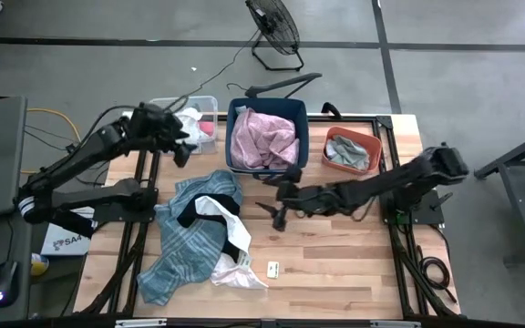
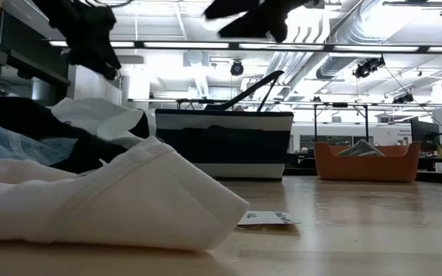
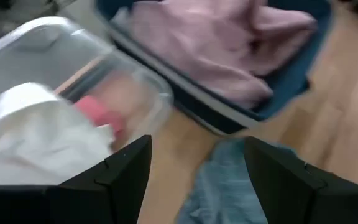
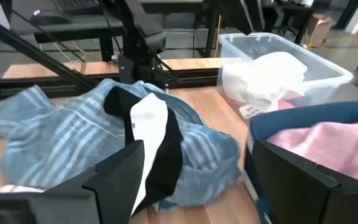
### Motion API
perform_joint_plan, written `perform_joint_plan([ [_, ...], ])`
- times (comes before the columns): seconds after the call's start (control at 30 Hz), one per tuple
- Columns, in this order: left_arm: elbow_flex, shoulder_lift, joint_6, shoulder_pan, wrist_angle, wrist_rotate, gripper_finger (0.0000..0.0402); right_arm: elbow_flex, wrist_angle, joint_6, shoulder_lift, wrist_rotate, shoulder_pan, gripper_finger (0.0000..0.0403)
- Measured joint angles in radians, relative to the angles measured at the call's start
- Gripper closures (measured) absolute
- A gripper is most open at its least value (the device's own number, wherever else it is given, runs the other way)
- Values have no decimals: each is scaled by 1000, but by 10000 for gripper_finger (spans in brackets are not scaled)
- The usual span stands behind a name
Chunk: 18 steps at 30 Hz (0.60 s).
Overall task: Pick & Place Cloths
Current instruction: Put the white sock into the orange bin
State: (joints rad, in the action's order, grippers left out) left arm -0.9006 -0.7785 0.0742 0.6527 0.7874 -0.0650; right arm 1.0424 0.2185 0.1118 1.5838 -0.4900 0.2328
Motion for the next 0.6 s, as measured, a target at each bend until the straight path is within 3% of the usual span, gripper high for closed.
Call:
perform_joint_plan([
  [0.3,88,92,8,-185,-115,4,151,0,414,-182,271,-5,-6,112],
  [0.6,88,87,9,-208,-177,8,151,0,424,-118,341,23,-1,112],
])
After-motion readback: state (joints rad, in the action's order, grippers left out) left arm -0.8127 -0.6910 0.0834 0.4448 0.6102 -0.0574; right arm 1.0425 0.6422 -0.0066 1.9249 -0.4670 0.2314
